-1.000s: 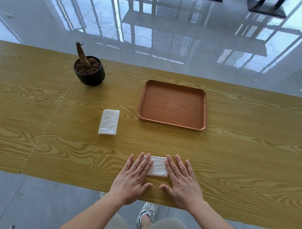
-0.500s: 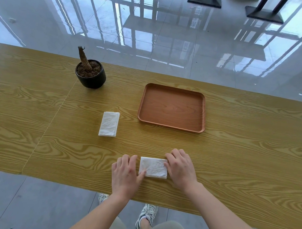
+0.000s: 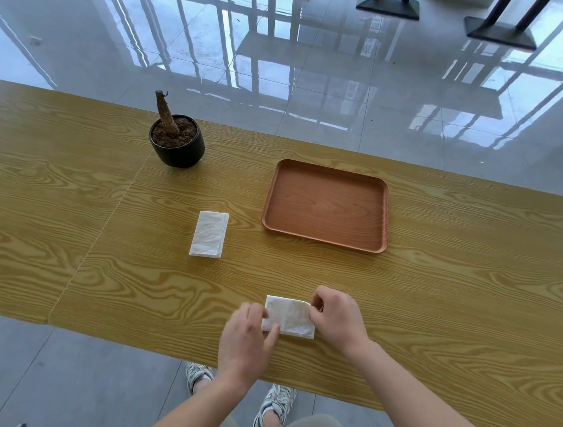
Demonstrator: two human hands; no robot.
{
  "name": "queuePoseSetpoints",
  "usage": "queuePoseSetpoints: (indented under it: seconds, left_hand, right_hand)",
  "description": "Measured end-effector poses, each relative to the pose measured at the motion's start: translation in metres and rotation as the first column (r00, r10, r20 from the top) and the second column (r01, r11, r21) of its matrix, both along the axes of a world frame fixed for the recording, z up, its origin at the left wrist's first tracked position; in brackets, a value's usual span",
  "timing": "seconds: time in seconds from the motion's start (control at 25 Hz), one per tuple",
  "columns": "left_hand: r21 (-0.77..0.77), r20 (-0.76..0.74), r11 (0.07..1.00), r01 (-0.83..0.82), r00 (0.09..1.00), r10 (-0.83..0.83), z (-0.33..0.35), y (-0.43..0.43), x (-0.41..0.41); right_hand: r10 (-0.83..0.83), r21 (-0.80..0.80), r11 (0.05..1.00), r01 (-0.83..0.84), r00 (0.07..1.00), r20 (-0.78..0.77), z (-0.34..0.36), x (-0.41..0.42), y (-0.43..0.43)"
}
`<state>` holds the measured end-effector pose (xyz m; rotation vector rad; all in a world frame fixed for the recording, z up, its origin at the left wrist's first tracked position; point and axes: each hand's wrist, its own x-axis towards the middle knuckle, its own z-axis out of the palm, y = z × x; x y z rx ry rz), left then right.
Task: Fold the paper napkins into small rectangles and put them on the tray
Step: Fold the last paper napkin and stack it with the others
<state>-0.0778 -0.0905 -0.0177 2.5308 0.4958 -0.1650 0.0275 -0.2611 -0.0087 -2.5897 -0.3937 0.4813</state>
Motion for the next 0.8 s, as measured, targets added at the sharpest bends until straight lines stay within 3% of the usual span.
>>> queuePoseSetpoints:
  seconds: [0.12, 0.2, 0.28, 0.36, 0.44, 0.52, 0.56, 0.64, 0.8]
  left_hand:
    - [-0.21, -0.213, 0.961, -0.182, 0.967, 0.136, 0.005, -0.018, 0.0]
    - [-0.377, -0.345, 0.871, -0.314, 0.921, 0.183, 0.009, -0.029, 0.004]
    - [-0.543, -0.454, 0.684, -0.487, 0.856, 0.248, 0.015, -0.036, 0.008]
    - [-0.583, -0.513, 0.554, -0.595, 0.798, 0.317, 0.017, -0.037, 0.009]
    - [-0.6, -0.573, 0.409, -0.688, 0.726, 0.38, 0.019, -0.037, 0.009]
    - [-0.622, -0.644, 0.224, -0.75, 0.653, 0.398, 0.022, -0.036, 0.01]
    - [-0.64, -0.658, 0.146, -0.754, 0.636, 0.402, 0.024, -0.036, 0.012]
    - [-0.665, -0.63, 0.119, -0.738, 0.639, 0.441, 0.026, -0.034, 0.013]
    - [-0.662, -0.46, 0.344, -0.666, 0.723, 0.516, 0.027, -0.02, 0.011]
  right_hand:
    - [-0.269, 0.127, 0.946, 0.299, 0.94, -0.212, -0.001, -0.007, 0.002]
    - [-0.393, 0.205, 0.84, 0.502, 0.824, -0.407, -0.002, -0.012, 0.006]
    - [-0.463, 0.252, 0.671, 0.697, 0.66, -0.592, -0.003, -0.018, 0.009]
    - [-0.458, 0.275, 0.494, 0.824, 0.517, -0.723, -0.001, -0.023, 0.009]
    - [-0.41, 0.287, 0.346, 0.893, 0.419, -0.81, 0.001, -0.027, 0.011]
    - [-0.365, 0.291, 0.265, 0.919, 0.375, -0.852, 0.003, -0.031, 0.011]
    - [-0.355, 0.292, 0.261, 0.92, 0.373, -0.857, 0.004, -0.033, 0.012]
    - [-0.358, 0.305, 0.315, 0.899, 0.41, -0.839, 0.003, -0.037, 0.013]
    - [-0.382, 0.323, 0.534, 0.782, 0.563, -0.733, 0.002, -0.034, 0.016]
